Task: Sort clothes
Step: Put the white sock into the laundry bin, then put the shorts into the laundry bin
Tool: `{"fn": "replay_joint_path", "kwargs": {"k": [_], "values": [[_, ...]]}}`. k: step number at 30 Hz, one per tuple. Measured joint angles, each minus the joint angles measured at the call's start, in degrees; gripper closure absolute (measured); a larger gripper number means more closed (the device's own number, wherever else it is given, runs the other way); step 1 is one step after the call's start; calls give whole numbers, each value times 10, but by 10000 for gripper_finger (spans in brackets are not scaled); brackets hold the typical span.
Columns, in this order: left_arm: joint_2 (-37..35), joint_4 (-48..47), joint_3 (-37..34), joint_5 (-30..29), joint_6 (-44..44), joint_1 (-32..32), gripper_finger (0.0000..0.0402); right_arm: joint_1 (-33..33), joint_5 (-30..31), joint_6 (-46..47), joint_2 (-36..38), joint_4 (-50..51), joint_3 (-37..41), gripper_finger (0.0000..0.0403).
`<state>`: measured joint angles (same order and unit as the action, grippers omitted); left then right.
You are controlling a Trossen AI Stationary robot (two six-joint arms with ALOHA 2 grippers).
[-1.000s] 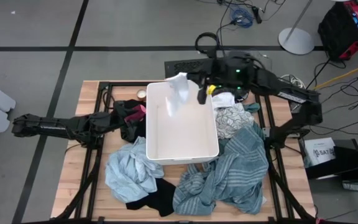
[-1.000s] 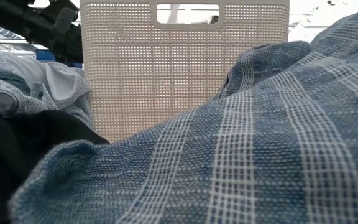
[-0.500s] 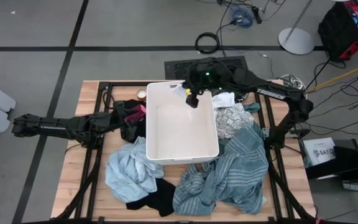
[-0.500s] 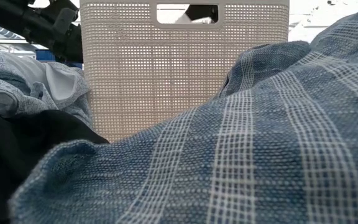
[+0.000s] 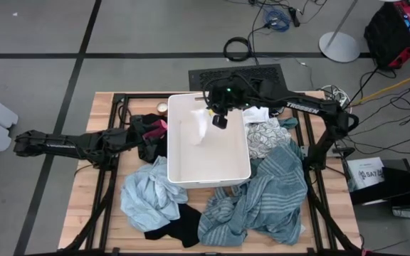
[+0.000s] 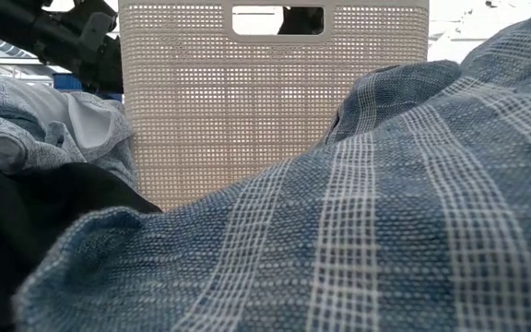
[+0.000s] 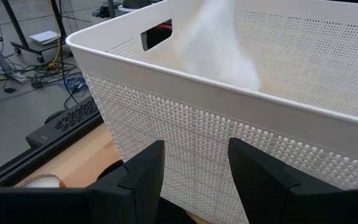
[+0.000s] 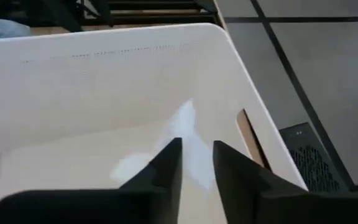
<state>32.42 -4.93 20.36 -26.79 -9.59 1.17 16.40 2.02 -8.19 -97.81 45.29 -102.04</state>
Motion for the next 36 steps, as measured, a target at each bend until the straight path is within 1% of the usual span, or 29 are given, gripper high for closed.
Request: {"fn": "replay_joint_path", "kwargs": {"k": [5,8,13,19,21,25,31,36], "values": [[0,0,0,0,0,0,214,0,-7,-2,16,19,0,277],[0,0,0,0,-1,0,214,0,-6,-5,34,64,0,266],[0,0,0,0,-2,0,214,0,-4,4,70,156,0,266],[0,0,0,0,-2,0,214,0,-4,71,107,285,2,270],[0,0,0,0,-4,0,214,0,-4,97,119,311,16,270],[0,-1,0,0,-5,0,214,0,5,136,157,315,80,270],[0,0,0,3,-6,0,214,2,69,187,233,299,220,270],[0,0,0,8,-6,0,214,22,67,246,277,277,325,270]]}}
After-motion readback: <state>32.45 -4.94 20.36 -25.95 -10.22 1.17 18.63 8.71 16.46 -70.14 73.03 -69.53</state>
